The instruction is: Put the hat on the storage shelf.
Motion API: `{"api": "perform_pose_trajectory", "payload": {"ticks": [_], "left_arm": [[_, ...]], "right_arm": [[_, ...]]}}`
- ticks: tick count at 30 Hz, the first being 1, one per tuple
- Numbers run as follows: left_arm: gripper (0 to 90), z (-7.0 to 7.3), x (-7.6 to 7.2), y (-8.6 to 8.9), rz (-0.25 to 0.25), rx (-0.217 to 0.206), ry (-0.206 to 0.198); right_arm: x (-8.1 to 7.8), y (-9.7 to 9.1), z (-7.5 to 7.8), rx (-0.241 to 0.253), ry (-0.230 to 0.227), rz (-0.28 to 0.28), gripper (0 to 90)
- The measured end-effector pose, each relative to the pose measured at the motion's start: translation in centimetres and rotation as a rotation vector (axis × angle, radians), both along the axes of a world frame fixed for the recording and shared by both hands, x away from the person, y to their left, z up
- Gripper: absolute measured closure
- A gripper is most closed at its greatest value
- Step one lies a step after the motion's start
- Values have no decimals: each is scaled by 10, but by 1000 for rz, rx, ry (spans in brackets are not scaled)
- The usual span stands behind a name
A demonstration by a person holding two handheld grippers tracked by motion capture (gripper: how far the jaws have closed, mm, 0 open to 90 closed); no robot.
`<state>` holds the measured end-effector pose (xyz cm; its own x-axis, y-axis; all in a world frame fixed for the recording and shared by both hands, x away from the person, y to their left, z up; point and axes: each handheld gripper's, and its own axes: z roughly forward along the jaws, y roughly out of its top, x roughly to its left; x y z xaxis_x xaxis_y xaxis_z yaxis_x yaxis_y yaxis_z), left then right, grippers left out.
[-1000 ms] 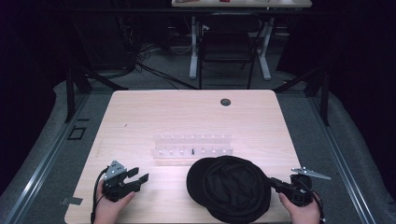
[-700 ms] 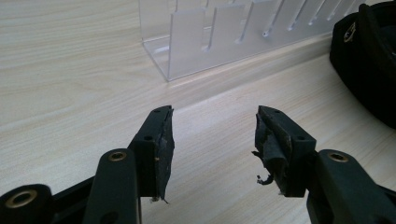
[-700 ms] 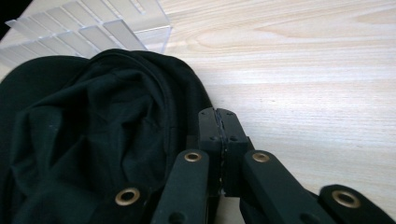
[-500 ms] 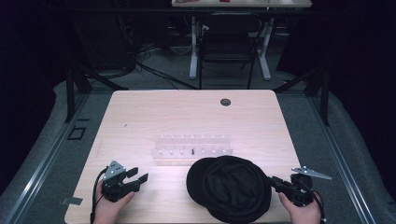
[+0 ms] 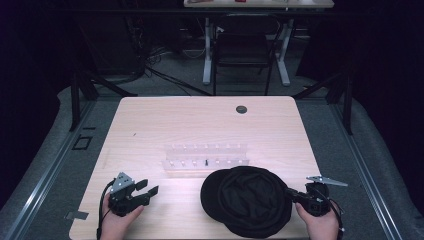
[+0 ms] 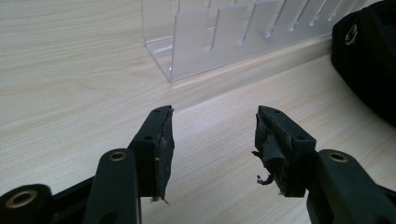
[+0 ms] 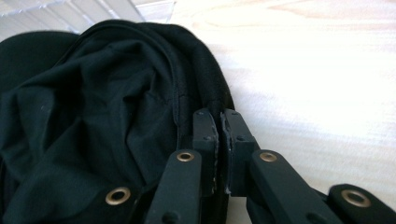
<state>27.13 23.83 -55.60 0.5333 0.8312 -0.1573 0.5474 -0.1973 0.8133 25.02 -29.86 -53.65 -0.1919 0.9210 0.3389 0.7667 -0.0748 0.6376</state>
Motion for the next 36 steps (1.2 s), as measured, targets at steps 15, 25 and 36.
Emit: {"api": "perform_pose_trajectory", "payload": {"ticks": [15, 25, 36], "left_arm": [[473, -1, -1, 0, 12, -6, 5], [473, -1, -1, -2, 0, 2, 7], [473, -2, -1, -2, -1, 8, 9]], "right_arm": [[20, -8, 3, -11, 1, 17, 840], [31, -8, 19, -91, 119, 79, 783], [47, 0, 32, -179, 267, 155, 759]]}}
